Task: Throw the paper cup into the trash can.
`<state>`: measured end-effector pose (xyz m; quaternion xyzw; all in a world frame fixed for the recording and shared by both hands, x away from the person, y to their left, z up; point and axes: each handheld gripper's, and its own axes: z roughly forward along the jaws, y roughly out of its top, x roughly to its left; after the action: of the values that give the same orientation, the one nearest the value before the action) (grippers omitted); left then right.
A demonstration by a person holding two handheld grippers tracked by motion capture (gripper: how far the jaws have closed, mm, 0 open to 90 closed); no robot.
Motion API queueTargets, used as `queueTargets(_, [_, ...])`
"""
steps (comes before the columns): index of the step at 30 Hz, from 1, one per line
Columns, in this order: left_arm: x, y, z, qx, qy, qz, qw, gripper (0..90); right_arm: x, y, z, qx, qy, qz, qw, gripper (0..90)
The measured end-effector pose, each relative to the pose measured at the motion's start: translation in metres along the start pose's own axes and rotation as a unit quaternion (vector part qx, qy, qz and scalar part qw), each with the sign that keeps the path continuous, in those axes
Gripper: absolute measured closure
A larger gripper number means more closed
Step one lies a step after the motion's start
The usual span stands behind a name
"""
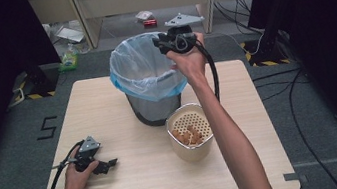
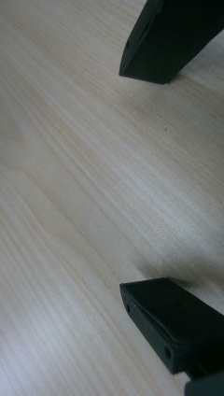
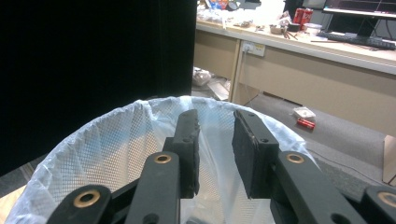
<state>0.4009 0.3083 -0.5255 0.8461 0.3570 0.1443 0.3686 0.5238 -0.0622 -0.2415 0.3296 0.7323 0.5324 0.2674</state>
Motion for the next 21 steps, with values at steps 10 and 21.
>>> queueTargets(10, [0.000,0.000,0.000,0.000,0.000,0.000,1.0000,0.0,-0.029,-0.011,-0.045,-0.005,-0.027,0.007,0.9996,65.7])
queueTargets(21, [0.000,0.000,0.000,0.000,0.000,0.000,1.0000,0.0,-0.065,-0.051,-0.094,0.020,-0.057,0.023,0.9979,55.8])
